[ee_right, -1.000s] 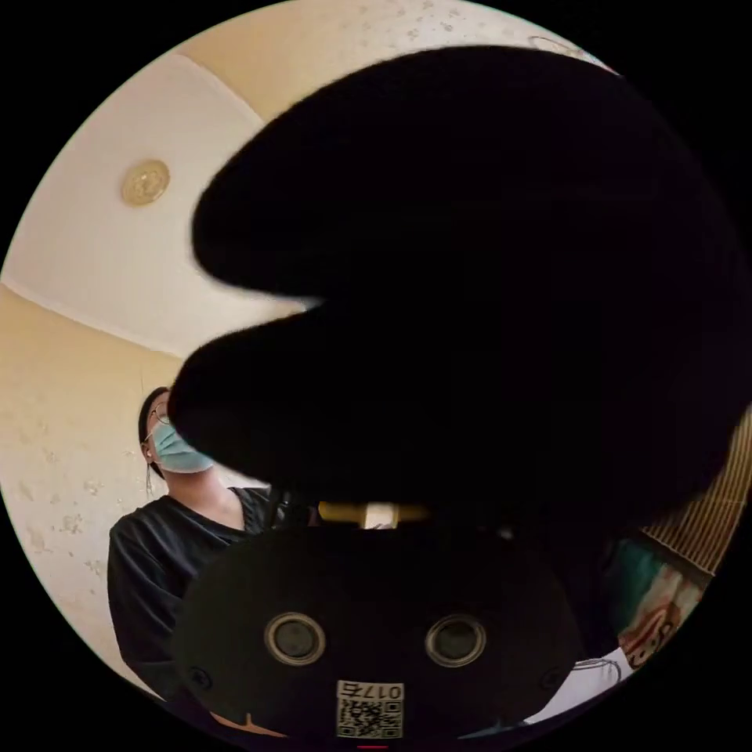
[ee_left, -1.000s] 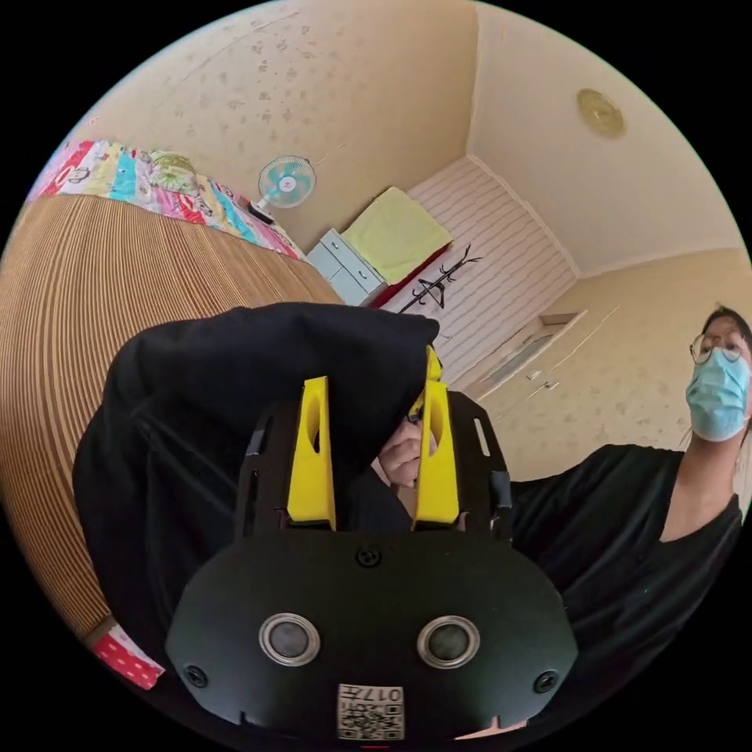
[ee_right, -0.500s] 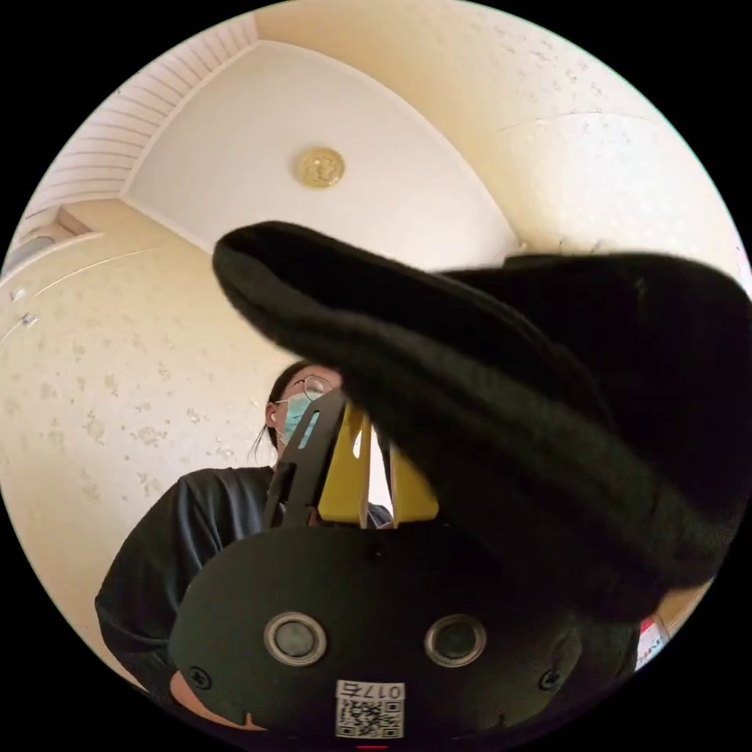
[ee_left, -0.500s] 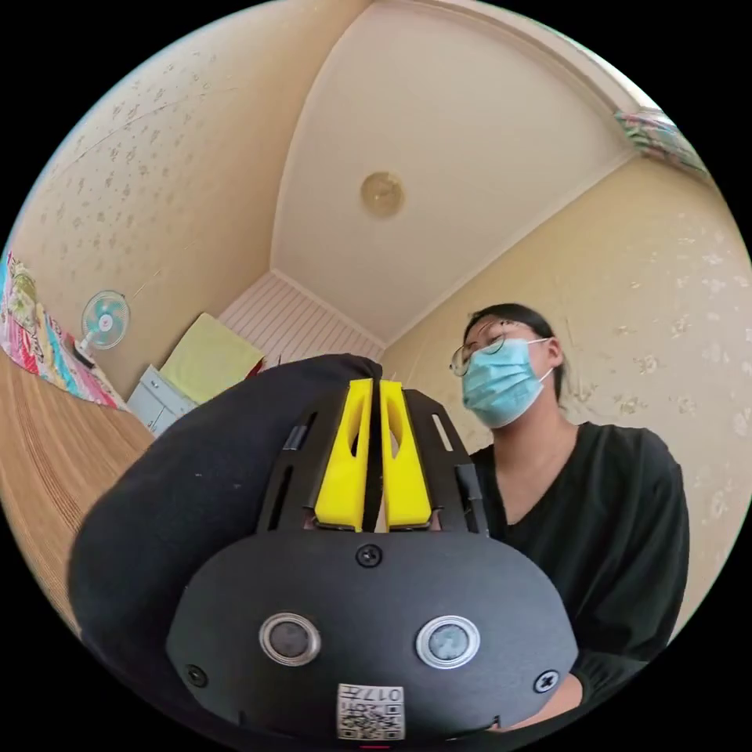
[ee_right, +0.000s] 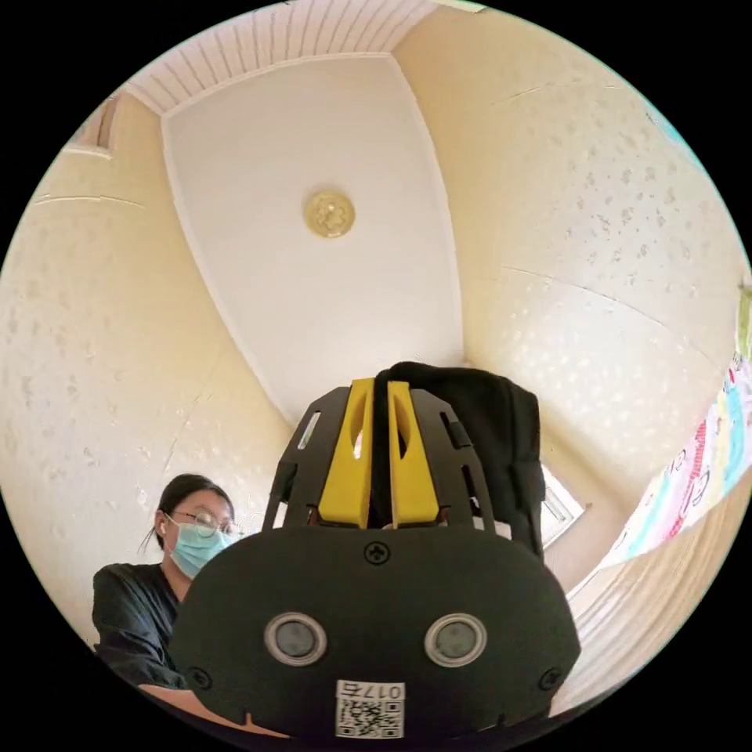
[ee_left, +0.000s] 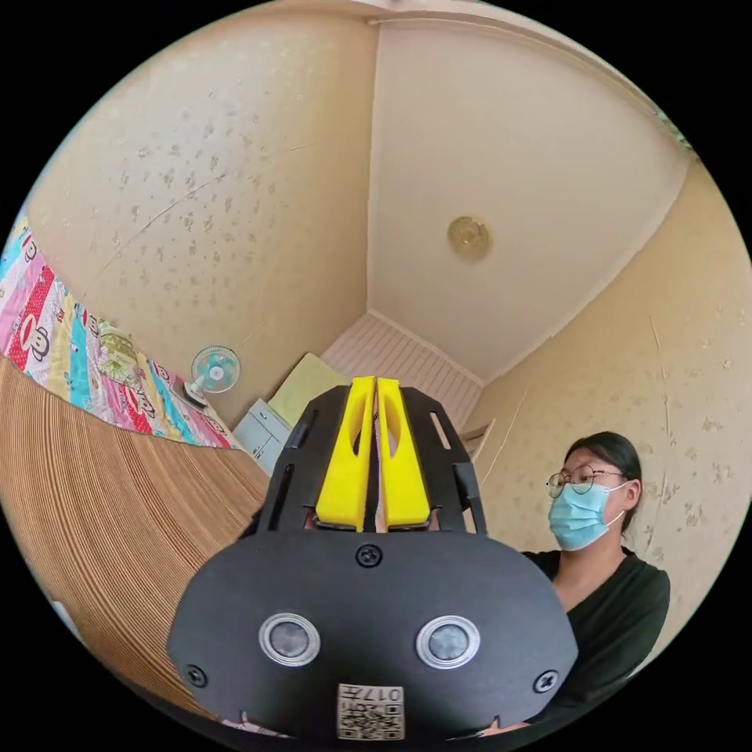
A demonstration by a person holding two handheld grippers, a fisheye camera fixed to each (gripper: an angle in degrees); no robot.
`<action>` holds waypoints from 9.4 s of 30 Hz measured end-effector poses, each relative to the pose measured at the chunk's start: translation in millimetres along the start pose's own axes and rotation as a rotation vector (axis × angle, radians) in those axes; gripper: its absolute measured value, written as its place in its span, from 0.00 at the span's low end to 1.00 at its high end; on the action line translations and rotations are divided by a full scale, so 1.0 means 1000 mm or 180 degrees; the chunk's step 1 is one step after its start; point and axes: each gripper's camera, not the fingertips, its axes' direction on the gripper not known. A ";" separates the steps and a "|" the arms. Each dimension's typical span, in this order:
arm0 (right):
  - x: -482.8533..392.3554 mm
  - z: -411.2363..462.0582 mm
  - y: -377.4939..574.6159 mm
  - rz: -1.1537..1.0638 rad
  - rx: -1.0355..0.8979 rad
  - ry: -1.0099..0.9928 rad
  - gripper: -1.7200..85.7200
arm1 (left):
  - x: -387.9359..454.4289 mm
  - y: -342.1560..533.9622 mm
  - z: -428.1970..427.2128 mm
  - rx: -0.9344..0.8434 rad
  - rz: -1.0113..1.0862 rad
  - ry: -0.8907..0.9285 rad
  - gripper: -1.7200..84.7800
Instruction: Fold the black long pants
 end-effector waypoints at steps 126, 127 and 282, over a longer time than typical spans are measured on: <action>-0.047 -0.089 0.532 0.0559 -0.3953 0.3791 0.04 | 0.051 0.390 -0.134 -0.0740 -0.1056 -0.2796 0.04; -0.055 -0.089 0.513 0.0365 -0.3761 0.4011 0.04 | 0.042 0.385 -0.117 -0.0938 -0.1072 -0.2779 0.04; 0.304 0.259 0.493 -0.2080 -0.3391 0.4499 0.04 | -0.045 0.337 -0.023 -0.1909 -0.1691 -0.0598 0.02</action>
